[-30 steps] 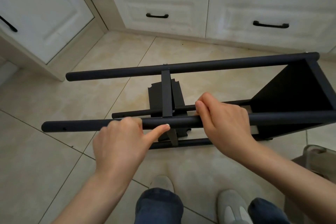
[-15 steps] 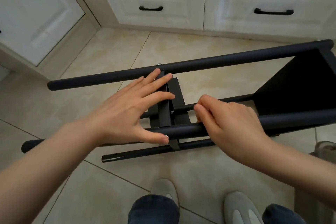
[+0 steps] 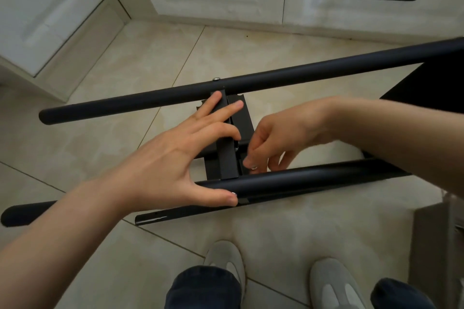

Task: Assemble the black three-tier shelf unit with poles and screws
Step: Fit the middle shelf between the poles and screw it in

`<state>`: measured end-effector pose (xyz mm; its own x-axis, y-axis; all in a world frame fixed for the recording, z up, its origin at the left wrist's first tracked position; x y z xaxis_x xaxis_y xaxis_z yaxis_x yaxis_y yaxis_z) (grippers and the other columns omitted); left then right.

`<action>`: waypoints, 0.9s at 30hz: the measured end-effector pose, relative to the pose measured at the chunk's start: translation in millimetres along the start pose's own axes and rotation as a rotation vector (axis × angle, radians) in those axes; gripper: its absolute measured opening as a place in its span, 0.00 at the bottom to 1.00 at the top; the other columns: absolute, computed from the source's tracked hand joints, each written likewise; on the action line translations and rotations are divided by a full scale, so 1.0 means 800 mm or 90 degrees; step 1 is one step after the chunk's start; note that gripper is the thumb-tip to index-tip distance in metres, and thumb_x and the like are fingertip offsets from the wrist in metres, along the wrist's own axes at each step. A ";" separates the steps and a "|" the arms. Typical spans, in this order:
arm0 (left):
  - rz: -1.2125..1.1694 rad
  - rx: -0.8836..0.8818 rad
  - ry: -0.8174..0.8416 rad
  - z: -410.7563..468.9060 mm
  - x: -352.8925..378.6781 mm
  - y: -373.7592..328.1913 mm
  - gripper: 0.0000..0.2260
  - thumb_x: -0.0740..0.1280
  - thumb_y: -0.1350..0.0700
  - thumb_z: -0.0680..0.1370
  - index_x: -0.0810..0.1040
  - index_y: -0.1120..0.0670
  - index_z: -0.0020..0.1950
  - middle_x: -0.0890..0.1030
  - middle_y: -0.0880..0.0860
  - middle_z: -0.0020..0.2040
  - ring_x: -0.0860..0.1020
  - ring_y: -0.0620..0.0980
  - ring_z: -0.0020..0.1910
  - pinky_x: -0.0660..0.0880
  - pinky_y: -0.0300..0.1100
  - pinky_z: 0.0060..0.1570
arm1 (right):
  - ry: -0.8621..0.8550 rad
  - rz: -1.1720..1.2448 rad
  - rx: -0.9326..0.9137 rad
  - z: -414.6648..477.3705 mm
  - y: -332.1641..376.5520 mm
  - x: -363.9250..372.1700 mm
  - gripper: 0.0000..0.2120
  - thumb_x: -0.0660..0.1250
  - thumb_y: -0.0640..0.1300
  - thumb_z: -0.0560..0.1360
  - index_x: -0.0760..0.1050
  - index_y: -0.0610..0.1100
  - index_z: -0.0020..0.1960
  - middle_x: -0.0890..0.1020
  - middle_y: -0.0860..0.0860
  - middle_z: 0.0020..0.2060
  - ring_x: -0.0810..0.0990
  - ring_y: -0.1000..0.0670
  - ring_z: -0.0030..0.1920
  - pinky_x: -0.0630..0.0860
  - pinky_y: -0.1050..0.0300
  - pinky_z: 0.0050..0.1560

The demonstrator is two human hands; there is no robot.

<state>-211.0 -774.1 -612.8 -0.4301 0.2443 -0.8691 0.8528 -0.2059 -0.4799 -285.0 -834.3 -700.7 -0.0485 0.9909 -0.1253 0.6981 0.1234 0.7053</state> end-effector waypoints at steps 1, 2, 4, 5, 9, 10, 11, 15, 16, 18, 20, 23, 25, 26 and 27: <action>-0.006 0.000 -0.001 -0.001 0.001 0.000 0.30 0.69 0.29 0.68 0.69 0.37 0.67 0.50 0.31 0.80 0.41 0.38 0.80 0.54 0.36 0.69 | 0.001 0.008 0.000 0.007 -0.002 0.005 0.11 0.68 0.50 0.79 0.84 0.48 0.40 0.84 0.50 0.37 0.80 0.53 0.38 0.79 0.60 0.44; -0.012 0.002 -0.004 -0.002 0.002 -0.001 0.30 0.70 0.29 0.68 0.69 0.38 0.66 0.51 0.32 0.80 0.41 0.38 0.81 0.54 0.36 0.69 | -0.018 0.019 -0.005 0.014 -0.003 0.008 0.12 0.68 0.50 0.79 0.84 0.48 0.39 0.83 0.51 0.35 0.79 0.53 0.37 0.79 0.60 0.44; -0.004 0.019 -0.014 -0.007 0.005 -0.008 0.29 0.70 0.31 0.68 0.70 0.40 0.65 0.54 0.35 0.81 0.43 0.41 0.81 0.54 0.37 0.71 | -0.059 0.095 -0.034 0.022 -0.005 0.016 0.15 0.67 0.48 0.79 0.84 0.49 0.35 0.81 0.52 0.34 0.77 0.53 0.36 0.77 0.58 0.45; 0.009 0.031 -0.019 -0.012 0.008 -0.012 0.29 0.70 0.31 0.69 0.70 0.41 0.65 0.56 0.36 0.81 0.44 0.43 0.82 0.55 0.39 0.72 | -0.062 0.166 -0.052 0.023 -0.008 0.022 0.16 0.67 0.47 0.79 0.84 0.50 0.33 0.81 0.51 0.34 0.77 0.54 0.36 0.77 0.58 0.44; 0.060 0.069 -0.046 -0.038 0.030 -0.031 0.31 0.70 0.30 0.69 0.70 0.43 0.66 0.61 0.42 0.81 0.48 0.50 0.83 0.59 0.49 0.73 | 0.009 0.334 -0.081 0.012 -0.027 0.062 0.13 0.67 0.43 0.79 0.85 0.49 0.39 0.84 0.49 0.39 0.79 0.56 0.37 0.78 0.63 0.42; 0.070 0.075 -0.052 -0.044 0.036 -0.033 0.31 0.70 0.30 0.69 0.70 0.44 0.66 0.61 0.43 0.81 0.49 0.51 0.83 0.60 0.50 0.73 | 0.033 0.337 -0.083 0.010 -0.030 0.074 0.11 0.67 0.43 0.79 0.85 0.49 0.41 0.85 0.49 0.41 0.80 0.56 0.38 0.79 0.63 0.43; 0.075 0.081 -0.057 -0.050 0.041 -0.035 0.32 0.70 0.30 0.69 0.70 0.44 0.67 0.61 0.44 0.81 0.49 0.52 0.83 0.61 0.51 0.75 | 0.052 0.337 -0.086 0.008 -0.032 0.084 0.10 0.67 0.42 0.79 0.85 0.50 0.42 0.85 0.49 0.43 0.80 0.56 0.40 0.79 0.62 0.45; 0.070 0.092 -0.065 -0.062 0.053 -0.041 0.33 0.71 0.31 0.69 0.70 0.47 0.68 0.62 0.47 0.81 0.50 0.54 0.83 0.56 0.47 0.78 | 0.067 0.350 -0.086 0.005 -0.032 0.101 0.08 0.68 0.39 0.78 0.85 0.48 0.46 0.86 0.48 0.48 0.82 0.54 0.44 0.79 0.61 0.50; 0.071 0.092 -0.066 -0.063 0.054 -0.042 0.32 0.71 0.32 0.70 0.70 0.47 0.68 0.62 0.47 0.80 0.50 0.55 0.83 0.56 0.47 0.78 | 0.069 0.351 -0.084 0.004 -0.032 0.103 0.06 0.68 0.39 0.78 0.85 0.46 0.48 0.86 0.47 0.48 0.82 0.54 0.44 0.79 0.61 0.50; 0.073 0.091 -0.069 -0.064 0.054 -0.043 0.32 0.71 0.32 0.70 0.71 0.48 0.67 0.62 0.48 0.80 0.50 0.55 0.82 0.56 0.46 0.78 | 0.081 0.344 -0.079 0.004 -0.030 0.107 0.06 0.69 0.39 0.77 0.82 0.40 0.52 0.85 0.46 0.47 0.81 0.54 0.41 0.79 0.61 0.49; 0.076 0.089 -0.073 -0.064 0.053 -0.042 0.34 0.70 0.32 0.71 0.71 0.49 0.69 0.62 0.48 0.81 0.51 0.55 0.82 0.57 0.47 0.78 | 0.090 0.328 -0.073 0.005 -0.028 0.110 0.08 0.69 0.39 0.77 0.81 0.38 0.54 0.85 0.45 0.48 0.79 0.55 0.40 0.78 0.61 0.49; 0.098 0.077 -0.074 -0.065 0.053 -0.039 0.42 0.70 0.31 0.71 0.66 0.52 0.78 0.59 0.49 0.82 0.51 0.54 0.82 0.56 0.50 0.78 | 0.094 0.308 -0.074 0.005 -0.024 0.112 0.03 0.69 0.38 0.77 0.82 0.41 0.49 0.84 0.46 0.47 0.79 0.54 0.40 0.78 0.60 0.49; 0.114 0.073 -0.077 -0.065 0.053 -0.039 0.46 0.69 0.30 0.71 0.61 0.54 0.80 0.57 0.49 0.83 0.51 0.54 0.82 0.53 0.50 0.79 | 0.094 0.299 -0.072 0.005 -0.023 0.113 0.03 0.69 0.40 0.77 0.81 0.44 0.46 0.84 0.47 0.46 0.79 0.54 0.41 0.77 0.60 0.49; 0.120 0.073 -0.078 -0.065 0.052 -0.039 0.46 0.69 0.30 0.71 0.60 0.54 0.81 0.57 0.49 0.83 0.50 0.54 0.82 0.52 0.50 0.80 | 0.095 0.290 -0.069 0.006 -0.024 0.114 0.03 0.69 0.41 0.77 0.81 0.45 0.45 0.84 0.49 0.45 0.79 0.54 0.42 0.77 0.60 0.49; 0.123 0.074 -0.079 -0.064 0.052 -0.039 0.46 0.68 0.30 0.71 0.60 0.54 0.81 0.57 0.49 0.83 0.50 0.54 0.82 0.52 0.50 0.80 | 0.098 0.281 -0.065 0.006 -0.025 0.115 0.03 0.69 0.42 0.77 0.81 0.46 0.45 0.83 0.50 0.45 0.78 0.54 0.42 0.76 0.60 0.48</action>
<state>-240.4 -708.8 -627.5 -0.3022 0.0737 -0.9504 0.8860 -0.3461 -0.3086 -300.0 -745.6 -729.4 0.1263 0.9455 0.3002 0.6029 -0.3135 0.7336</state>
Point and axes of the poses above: each hand's wrist, its own z-axis towards the middle knuckle, its own x-axis out of the palm, y = z × x, the point moved 10 cm from there along z, towards the middle knuckle
